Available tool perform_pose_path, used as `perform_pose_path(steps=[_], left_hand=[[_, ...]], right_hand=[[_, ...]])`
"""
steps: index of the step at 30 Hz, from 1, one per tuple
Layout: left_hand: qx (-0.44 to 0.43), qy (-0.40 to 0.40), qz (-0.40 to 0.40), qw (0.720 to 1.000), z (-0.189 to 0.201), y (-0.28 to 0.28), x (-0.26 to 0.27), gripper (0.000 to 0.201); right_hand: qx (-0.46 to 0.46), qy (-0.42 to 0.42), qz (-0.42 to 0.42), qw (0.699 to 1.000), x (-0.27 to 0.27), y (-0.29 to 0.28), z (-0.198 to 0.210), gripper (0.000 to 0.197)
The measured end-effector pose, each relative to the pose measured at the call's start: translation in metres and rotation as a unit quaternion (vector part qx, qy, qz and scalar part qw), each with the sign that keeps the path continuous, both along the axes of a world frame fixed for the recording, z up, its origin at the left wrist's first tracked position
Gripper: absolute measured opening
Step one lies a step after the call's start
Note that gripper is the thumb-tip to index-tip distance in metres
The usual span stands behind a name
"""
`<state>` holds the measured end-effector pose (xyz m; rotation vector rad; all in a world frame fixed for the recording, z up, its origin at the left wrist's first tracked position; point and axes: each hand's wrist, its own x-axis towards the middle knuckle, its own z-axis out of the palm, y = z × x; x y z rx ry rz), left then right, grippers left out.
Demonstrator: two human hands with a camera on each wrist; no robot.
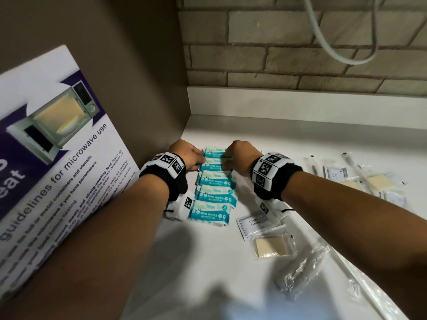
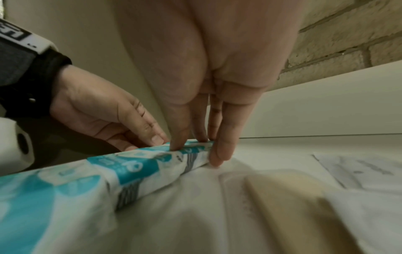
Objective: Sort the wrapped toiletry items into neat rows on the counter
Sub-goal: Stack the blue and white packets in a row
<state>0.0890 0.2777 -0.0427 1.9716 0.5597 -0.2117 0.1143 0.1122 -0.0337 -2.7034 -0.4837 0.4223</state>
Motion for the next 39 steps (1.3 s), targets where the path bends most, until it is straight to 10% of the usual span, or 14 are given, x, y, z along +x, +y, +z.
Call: perform_pose_path(steps=[13,39], left_hand=[[0.030,0.014,-0.013,0.999,0.003,0.004,-0.036,0.008],[0.059,0.069,-0.012,0.996,0.023,-0.001,-0.036,0.013]], right_hand=[[-0.067,-0.012,0.168,0.983,-0.075,-0.012,0.022,0.036],[-0.019,-0.011,0.154,0.988,-0.070,0.004,0.016,0.039]])
